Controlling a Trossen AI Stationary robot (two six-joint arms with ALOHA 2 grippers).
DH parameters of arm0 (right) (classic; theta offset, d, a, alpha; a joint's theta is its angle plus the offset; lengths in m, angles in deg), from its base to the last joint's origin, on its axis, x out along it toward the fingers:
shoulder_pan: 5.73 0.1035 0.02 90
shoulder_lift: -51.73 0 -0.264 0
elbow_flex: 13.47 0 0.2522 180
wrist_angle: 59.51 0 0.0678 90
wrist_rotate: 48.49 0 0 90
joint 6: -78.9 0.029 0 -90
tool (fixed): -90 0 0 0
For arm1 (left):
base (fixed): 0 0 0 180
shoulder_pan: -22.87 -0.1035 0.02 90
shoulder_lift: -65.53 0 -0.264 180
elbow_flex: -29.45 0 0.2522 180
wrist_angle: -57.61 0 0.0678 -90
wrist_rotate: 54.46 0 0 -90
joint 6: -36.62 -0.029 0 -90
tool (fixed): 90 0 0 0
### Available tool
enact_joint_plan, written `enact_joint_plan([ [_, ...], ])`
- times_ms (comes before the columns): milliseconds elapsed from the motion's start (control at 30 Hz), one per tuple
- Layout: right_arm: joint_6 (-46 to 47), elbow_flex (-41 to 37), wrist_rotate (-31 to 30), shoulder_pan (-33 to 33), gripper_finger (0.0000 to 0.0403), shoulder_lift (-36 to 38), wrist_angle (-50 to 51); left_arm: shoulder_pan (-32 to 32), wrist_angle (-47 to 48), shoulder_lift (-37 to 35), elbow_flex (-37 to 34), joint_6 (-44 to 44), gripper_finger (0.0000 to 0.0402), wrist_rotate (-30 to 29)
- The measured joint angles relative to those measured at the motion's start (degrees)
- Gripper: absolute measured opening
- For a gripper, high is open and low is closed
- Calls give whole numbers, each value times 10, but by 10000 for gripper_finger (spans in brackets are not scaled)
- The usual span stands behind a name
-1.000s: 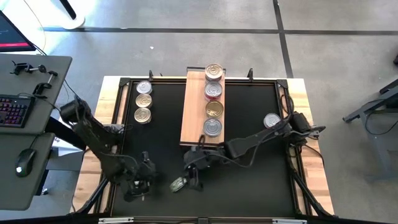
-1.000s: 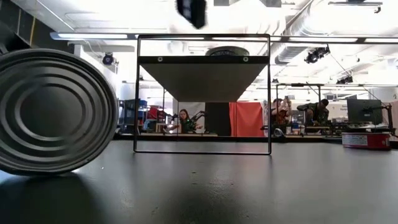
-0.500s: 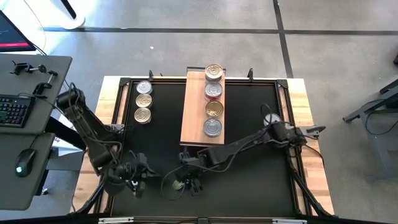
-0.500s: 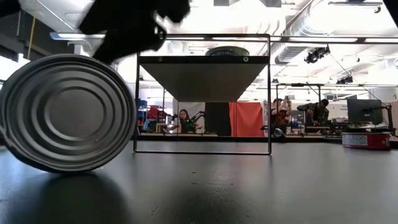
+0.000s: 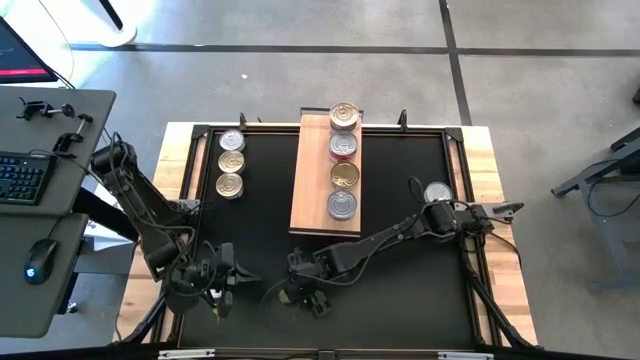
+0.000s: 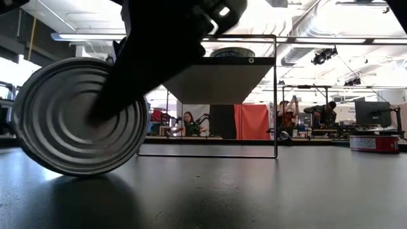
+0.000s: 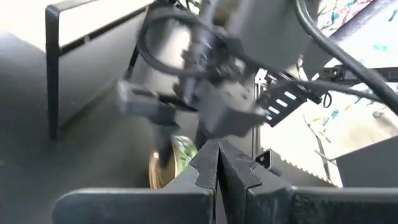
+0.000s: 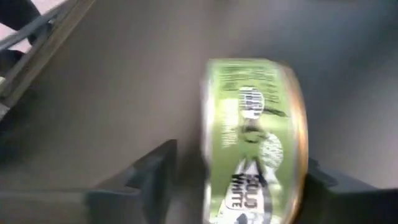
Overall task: Stack canned seafood by type on shelf
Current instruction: Stack the green tuna can on top of the green tuna can on the shelf
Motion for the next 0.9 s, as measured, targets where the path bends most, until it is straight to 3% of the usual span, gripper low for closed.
enact_joint_plan([
  [133,2,0,-17,12,121,0,-11,-7,-11,-14,0,-34,0,-2],
  [233,3,31,-54,21,114,1,14,-7,-11,-32,0,-84,0,-2],
  [400,2,163,-137,29,114,4,122,-6,-9,-81,0,-158,0,-2],
  [500,1,243,-227,29,114,6,195,-6,-2,-115,0,-203,0,-2],
  [633,15,185,-393,26,114,85,218,-6,15,-153,0,-257,0,-7],
  [767,81,179,-555,14,114,120,339,-6,43,-177,0,-282,0,-10],
  [900,145,178,-632,-14,114,139,457,-6,68,-181,0,-282,0,-21],
])
